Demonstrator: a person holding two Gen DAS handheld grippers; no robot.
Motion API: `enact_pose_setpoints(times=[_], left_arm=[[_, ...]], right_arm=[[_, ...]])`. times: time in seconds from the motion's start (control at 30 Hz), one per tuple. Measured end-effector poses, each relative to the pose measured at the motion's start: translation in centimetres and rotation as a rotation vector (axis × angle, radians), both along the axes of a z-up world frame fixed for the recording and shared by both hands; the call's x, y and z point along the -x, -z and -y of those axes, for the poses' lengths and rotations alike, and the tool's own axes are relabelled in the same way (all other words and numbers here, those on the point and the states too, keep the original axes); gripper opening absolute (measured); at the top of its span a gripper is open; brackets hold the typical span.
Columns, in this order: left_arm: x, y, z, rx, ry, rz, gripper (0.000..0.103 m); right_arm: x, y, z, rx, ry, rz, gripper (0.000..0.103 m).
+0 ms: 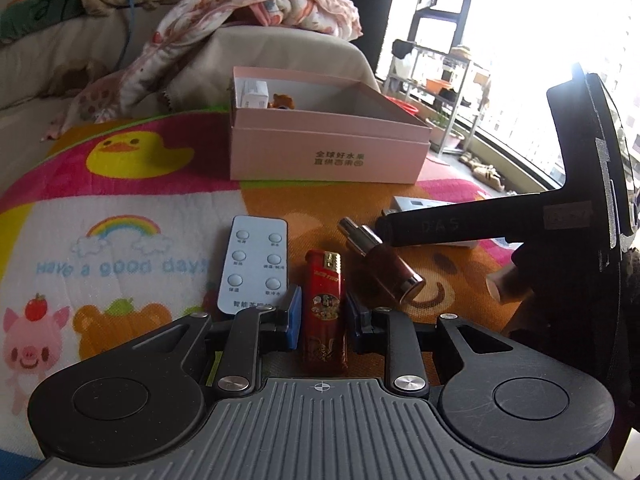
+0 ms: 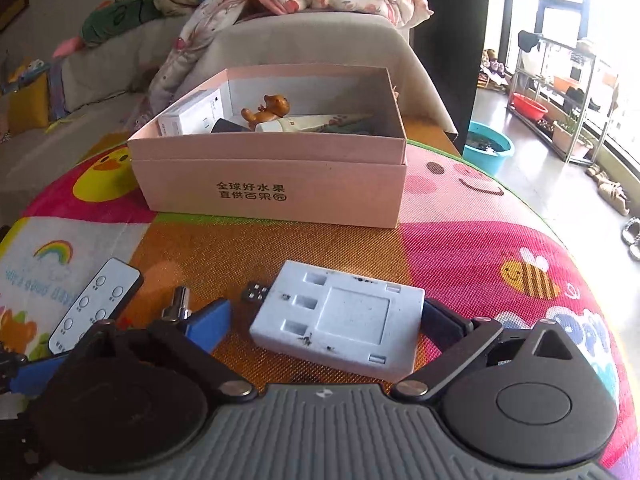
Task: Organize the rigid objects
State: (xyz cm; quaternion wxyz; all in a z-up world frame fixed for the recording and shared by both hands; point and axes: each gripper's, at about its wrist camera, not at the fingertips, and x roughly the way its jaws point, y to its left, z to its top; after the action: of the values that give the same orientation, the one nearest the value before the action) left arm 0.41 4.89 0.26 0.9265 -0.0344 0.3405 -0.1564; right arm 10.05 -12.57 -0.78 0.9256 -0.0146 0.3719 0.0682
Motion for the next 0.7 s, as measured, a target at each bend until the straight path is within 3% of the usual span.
enact_pose_setpoints(times=[0.23,0.57,0.6,0.67,0.7], left_arm=[[0.4,-0.1,-0.2,0.002,0.018,0.01,0.026],[2.6,-1.3,0.7,-0.061,0.118,0.034,0.026],[2.6,-1.8,0.7,-0.059,0.121,0.045,0.024],[2.5,-3.0,0.6,-0.044,0.126,0.073,0.012],[2.2,-3.8,0.5,-0.03,0.128,0.089,0.012]], right_arm=[[1.8,-0.9,1.1,0.003,-0.047,0.01,0.094],[8.8,-4.2,4.2,0.133,-0.188,0.17,0.094],[9.2,-4.5,4.5,0.137,-0.193,0.187,0.094],[9.8,-5.3,4.9,0.129,-0.2,0.215,0.094],[9.9,-5.6,5.1,0.121,-0.2,0.227,0.094]])
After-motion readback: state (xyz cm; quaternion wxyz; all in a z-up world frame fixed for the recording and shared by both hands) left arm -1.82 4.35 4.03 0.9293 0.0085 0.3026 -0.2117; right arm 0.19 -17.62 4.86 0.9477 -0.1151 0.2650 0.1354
